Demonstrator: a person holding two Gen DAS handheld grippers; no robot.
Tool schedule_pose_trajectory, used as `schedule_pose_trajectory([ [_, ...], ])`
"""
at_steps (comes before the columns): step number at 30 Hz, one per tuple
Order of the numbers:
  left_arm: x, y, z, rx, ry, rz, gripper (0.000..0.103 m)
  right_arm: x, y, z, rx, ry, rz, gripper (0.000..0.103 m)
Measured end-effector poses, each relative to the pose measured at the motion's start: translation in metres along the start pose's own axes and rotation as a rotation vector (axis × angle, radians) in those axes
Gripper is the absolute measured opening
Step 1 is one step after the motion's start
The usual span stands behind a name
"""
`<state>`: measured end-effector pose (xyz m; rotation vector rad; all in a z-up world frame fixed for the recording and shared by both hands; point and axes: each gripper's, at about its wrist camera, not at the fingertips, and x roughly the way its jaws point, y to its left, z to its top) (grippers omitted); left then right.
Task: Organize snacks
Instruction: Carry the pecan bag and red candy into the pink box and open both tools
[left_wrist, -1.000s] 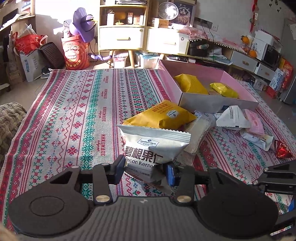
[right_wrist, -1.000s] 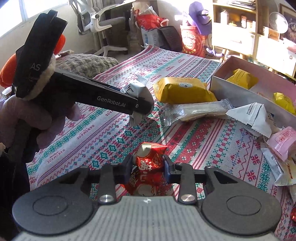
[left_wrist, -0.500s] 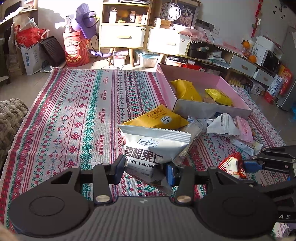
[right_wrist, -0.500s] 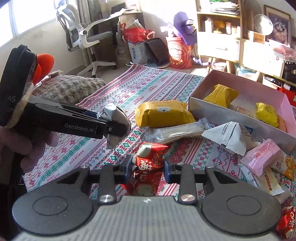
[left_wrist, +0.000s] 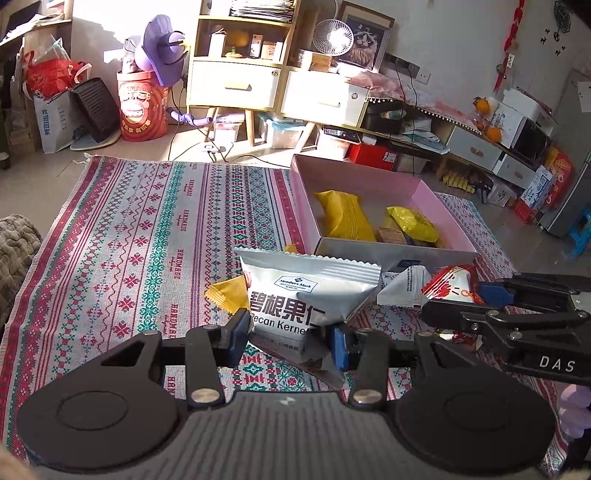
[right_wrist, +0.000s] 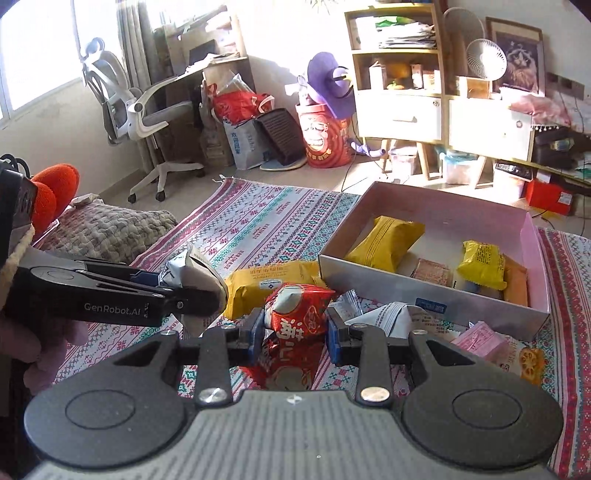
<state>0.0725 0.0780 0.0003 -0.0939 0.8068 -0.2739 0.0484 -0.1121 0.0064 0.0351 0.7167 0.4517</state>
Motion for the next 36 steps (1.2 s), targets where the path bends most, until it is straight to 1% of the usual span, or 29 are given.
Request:
schedule_pose_trajectory([
  [7, 0.009, -0.014, 0.017, -0.024, -0.011, -0.023, 0.051, -0.002, -0.017, 0.013, 0.037, -0.034, -0.039, 0.031],
  [13, 0.02, -0.028, 0.031, -0.022, -0.021, -0.041, 0.051, -0.005, -0.035, 0.024, 0.073, -0.066, -0.063, 0.031],
  [18, 0.029, -0.035, 0.044, -0.041, -0.028, -0.049, 0.051, -0.002, -0.053, 0.033, 0.126, -0.085, -0.083, 0.031],
  [23, 0.038, -0.047, 0.062, -0.012, -0.055, -0.039, 0.051, 0.006, -0.077, 0.039, 0.201, -0.1, -0.113, 0.031],
  [26, 0.053, -0.053, 0.075, -0.001, -0.052, -0.026, 0.051, 0.016, -0.094, 0.042, 0.254, -0.09, -0.148, 0.031],
  [30, 0.078, -0.057, 0.088, -0.008, -0.036, -0.023, 0.051, 0.027, -0.117, 0.046, 0.331, -0.07, -0.171, 0.031],
  [36, 0.116, -0.074, 0.099, -0.014, 0.0, -0.018, 0.051, 0.041, -0.144, 0.052, 0.377, -0.061, -0.204, 0.031],
])
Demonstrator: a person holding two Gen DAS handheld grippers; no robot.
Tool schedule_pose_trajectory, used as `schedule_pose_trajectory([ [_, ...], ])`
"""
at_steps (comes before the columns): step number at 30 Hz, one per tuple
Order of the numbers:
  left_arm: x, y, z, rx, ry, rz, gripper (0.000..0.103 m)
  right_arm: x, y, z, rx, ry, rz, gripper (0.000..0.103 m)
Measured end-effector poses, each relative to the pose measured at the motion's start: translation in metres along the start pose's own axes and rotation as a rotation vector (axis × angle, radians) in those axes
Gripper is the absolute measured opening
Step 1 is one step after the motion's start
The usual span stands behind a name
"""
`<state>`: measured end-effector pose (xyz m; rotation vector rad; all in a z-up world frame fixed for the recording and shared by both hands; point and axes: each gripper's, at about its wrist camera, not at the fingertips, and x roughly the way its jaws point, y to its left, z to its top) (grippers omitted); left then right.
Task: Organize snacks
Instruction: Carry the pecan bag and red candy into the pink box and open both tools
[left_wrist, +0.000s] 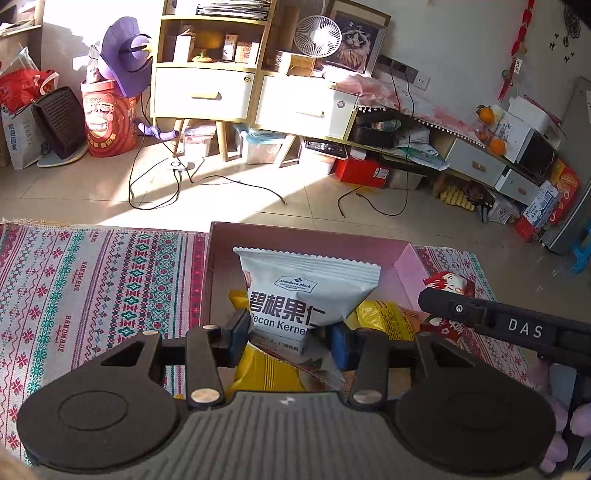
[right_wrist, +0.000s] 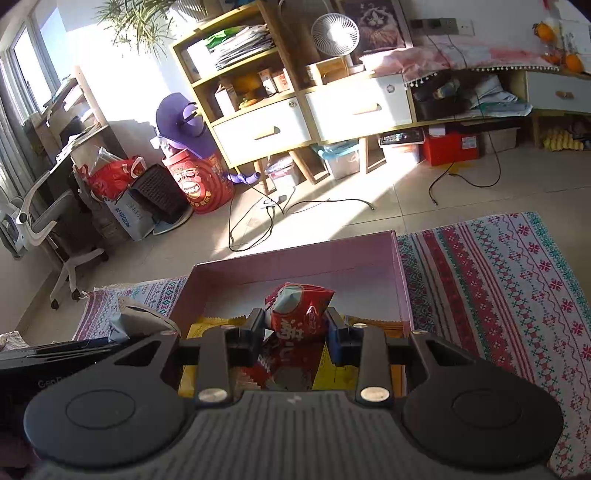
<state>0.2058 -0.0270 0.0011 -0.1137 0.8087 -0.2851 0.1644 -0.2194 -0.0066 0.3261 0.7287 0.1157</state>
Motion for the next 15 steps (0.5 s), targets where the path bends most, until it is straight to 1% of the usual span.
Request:
schedule_pose_trajectory([
  [4, 0.021, -0.017, 0.003, 0.013, 0.017, -0.028, 0.051, 0.015, -0.012, 0.009, 0.022, 0.006, -0.022, 0.029],
  [8, 0.041, -0.027, 0.003, 0.038, 0.043, -0.006, 0.051, 0.027, -0.021, 0.012, 0.031, 0.021, -0.056, 0.028],
  [9, 0.043, -0.028, 0.003, 0.046, 0.045, -0.006, 0.048, 0.028, -0.022, 0.011, 0.031, 0.021, -0.06, 0.027],
  [11, 0.05, -0.029, 0.005, 0.047, 0.06, -0.008, 0.046, 0.029, -0.024, 0.01, 0.03, 0.023, -0.06, 0.027],
  [13, 0.052, -0.028, 0.006, 0.039, 0.062, -0.014, 0.047, 0.03, -0.025, 0.01, 0.022, 0.023, -0.067, 0.027],
  [15, 0.05, -0.028, 0.006, 0.035, 0.054, -0.019, 0.051, 0.029, -0.024, 0.01, 0.014, 0.024, -0.076, 0.029],
])
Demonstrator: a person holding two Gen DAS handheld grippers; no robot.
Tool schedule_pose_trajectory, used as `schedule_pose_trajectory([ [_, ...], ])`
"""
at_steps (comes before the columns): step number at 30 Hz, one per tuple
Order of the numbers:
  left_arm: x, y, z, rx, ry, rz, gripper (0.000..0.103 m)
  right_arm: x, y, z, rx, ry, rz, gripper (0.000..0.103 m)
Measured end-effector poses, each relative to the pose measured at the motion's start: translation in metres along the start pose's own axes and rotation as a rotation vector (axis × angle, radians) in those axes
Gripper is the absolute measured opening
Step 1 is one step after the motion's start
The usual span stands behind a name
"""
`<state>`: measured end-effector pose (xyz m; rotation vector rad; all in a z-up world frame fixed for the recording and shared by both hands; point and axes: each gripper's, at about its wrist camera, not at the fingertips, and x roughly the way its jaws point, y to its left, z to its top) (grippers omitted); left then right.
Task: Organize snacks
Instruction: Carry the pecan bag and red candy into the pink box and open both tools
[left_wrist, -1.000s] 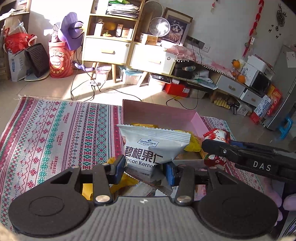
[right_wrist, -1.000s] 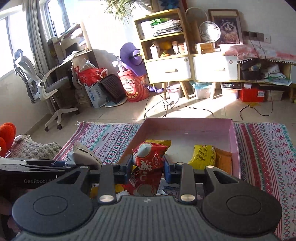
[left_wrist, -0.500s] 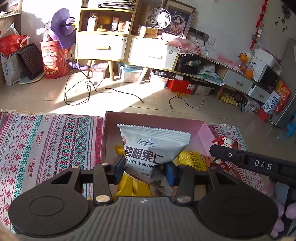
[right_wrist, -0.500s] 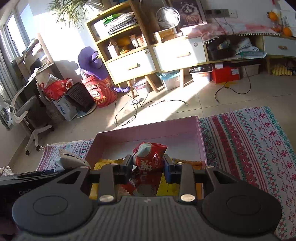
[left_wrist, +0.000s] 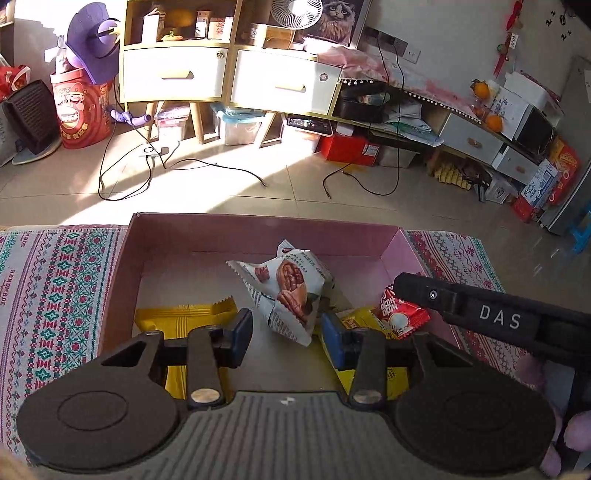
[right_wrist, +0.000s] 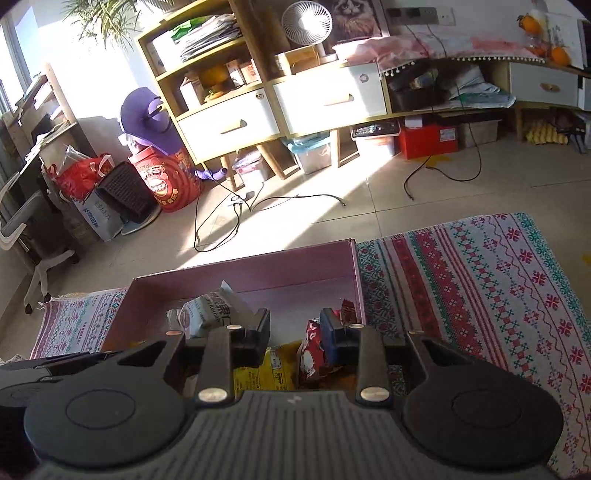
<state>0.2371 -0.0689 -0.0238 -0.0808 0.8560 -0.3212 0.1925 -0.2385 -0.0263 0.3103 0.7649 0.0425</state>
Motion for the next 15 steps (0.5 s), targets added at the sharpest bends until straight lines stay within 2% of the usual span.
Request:
schedule_pose_trajectory([
  [1, -0.002, 0.0, -0.001, 0.005, -0.006, -0.004, 0.053, 0.0, 0.0, 0.0, -0.001, 0.002, 0.0, 0.029],
  [4, -0.009, -0.003, -0.003, 0.028, -0.018, -0.007, 0.063, -0.003, 0.001, 0.001, -0.006, 0.009, 0.004, 0.038],
  [7, -0.017, -0.004, -0.004, 0.05, -0.022, 0.006, 0.07, -0.009, 0.004, 0.0, -0.019, 0.003, 0.003, 0.04],
  [9, -0.024, -0.003, -0.004, 0.06, -0.028, 0.016, 0.075, -0.013, 0.005, 0.0, -0.023, -0.003, 0.003, 0.047],
  [15, -0.046, 0.003, -0.009, 0.06, -0.047, 0.029, 0.083, -0.03, 0.013, -0.003, -0.056, -0.016, -0.001, 0.06],
])
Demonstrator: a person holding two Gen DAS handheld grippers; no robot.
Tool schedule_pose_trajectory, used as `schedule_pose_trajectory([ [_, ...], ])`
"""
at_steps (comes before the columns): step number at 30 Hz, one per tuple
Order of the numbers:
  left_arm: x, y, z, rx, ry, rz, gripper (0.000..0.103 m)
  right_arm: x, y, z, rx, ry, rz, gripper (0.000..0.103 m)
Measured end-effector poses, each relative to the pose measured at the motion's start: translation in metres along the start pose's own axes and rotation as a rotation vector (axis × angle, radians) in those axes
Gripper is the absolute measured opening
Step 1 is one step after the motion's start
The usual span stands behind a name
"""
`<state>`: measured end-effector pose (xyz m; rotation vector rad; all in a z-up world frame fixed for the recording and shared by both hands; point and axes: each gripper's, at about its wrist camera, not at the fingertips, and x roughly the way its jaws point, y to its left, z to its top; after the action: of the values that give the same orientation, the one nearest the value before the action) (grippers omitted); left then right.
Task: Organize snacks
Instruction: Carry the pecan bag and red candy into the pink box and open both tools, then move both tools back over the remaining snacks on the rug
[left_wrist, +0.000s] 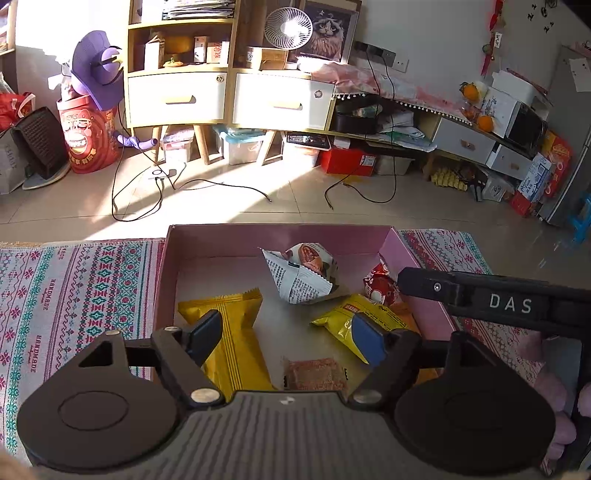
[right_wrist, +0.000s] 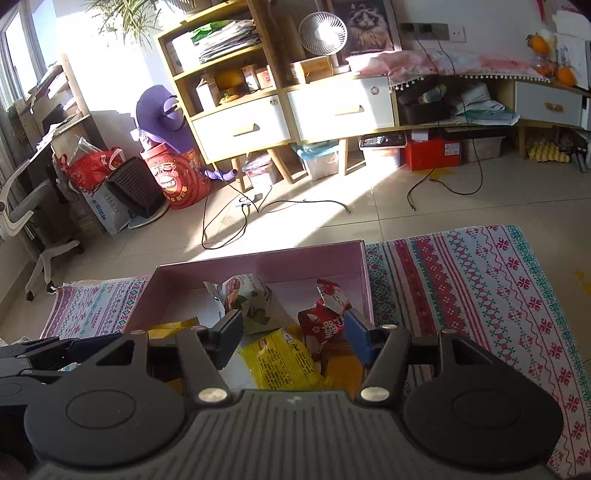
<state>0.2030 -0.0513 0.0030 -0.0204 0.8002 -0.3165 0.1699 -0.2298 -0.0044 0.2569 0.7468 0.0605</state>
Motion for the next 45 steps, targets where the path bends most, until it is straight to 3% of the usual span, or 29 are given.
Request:
schedule_pose_trajectory([
  [11, -0.037, 0.01, -0.019, 0.028, -0.001, 0.007, 0.091, -0.037, 0.02, -0.015, -0.085, -0.02, 0.0, 0.081],
  [18, -0.056, 0.017, -0.035, 0.04, 0.011, 0.003, 0.094, -0.059, 0.031, -0.029, -0.146, -0.025, 0.007, 0.087],
  [29, -0.083, 0.025, -0.059, 0.061, 0.005, 0.008, 0.103, -0.084, 0.036, -0.051, -0.174, -0.032, 0.021, 0.094],
  [45, -0.1, 0.04, -0.101, 0.084, 0.012, 0.011, 0.103, -0.099, 0.031, -0.088, -0.208, -0.02, 0.039, 0.098],
])
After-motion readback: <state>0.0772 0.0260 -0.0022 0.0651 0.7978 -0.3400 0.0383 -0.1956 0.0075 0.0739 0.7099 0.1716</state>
